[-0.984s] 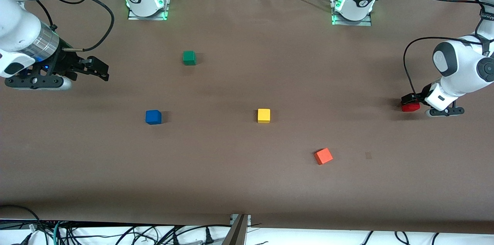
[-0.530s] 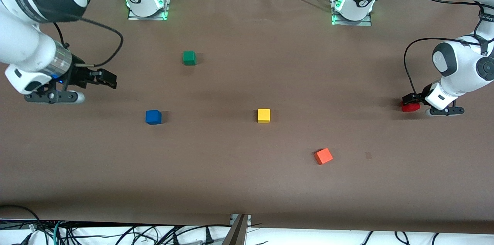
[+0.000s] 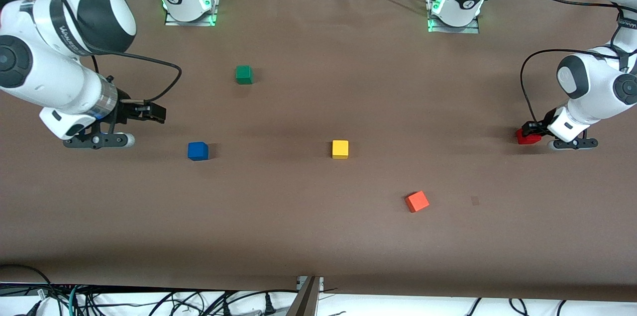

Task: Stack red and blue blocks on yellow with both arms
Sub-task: 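Carry the red cube toward the yellow cube while the right gripper grasps the blue cube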

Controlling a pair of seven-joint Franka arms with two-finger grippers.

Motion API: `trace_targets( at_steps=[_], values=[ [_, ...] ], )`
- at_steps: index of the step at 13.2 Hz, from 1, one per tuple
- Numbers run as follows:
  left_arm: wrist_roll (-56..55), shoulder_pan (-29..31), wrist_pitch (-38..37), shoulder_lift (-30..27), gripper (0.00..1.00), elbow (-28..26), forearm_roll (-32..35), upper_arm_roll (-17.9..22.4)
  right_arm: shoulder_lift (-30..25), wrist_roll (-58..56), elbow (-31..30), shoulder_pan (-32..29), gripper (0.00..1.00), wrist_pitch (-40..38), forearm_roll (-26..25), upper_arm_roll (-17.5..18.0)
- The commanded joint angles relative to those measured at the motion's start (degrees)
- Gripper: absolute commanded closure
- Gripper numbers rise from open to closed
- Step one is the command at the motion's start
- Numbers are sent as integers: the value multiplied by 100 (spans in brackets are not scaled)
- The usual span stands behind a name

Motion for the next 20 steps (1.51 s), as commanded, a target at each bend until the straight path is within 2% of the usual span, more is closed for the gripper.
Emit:
trace_targets(
  at_steps=[1,3,5,6,7,10,13,15,17,20],
  values=[
    [-36,3,-615,-382,100,314,93,-360,36,-35,94,13,0,-12,-93,28],
    [-272,-6,-1326,-401,100,919,31,-825,324,70,85,109,0,215,-119,37],
    [-1130,-32,-1916,-331,100,1544,40,-1475,798,123,33,119,0,715,-49,19],
    [-1535,-189,-2119,-243,100,1843,92,-1782,957,132,-28,118,0,961,-49,19],
    [-1818,-512,-2417,-138,100,2203,93,-1855,1150,132,-133,136,0,1321,-49,19],
    [-2740,-1742,-3051,397,100,3301,110,-1821,1696,150,-511,127,0,2490,-40,19],
    [-3469,-2885,-3526,1205,100,4365,452,-1803,1759,378,-1003,127,0,3081,-40,19],
    [-4357,-3448,-3562,1671,100,4780,619,-1716,1750,387,-1442,127,1,3554,-40,19],
    [-4694,-3967,-3562,1997,100,5131,743,-1488,1750,387,-1803,119,3,4047,-40,19],
    [-4957,-4408,-3554,2358,100,5467,726,-1346,1706,361,-1813,118,9,4023,-40,19]
  ],
)
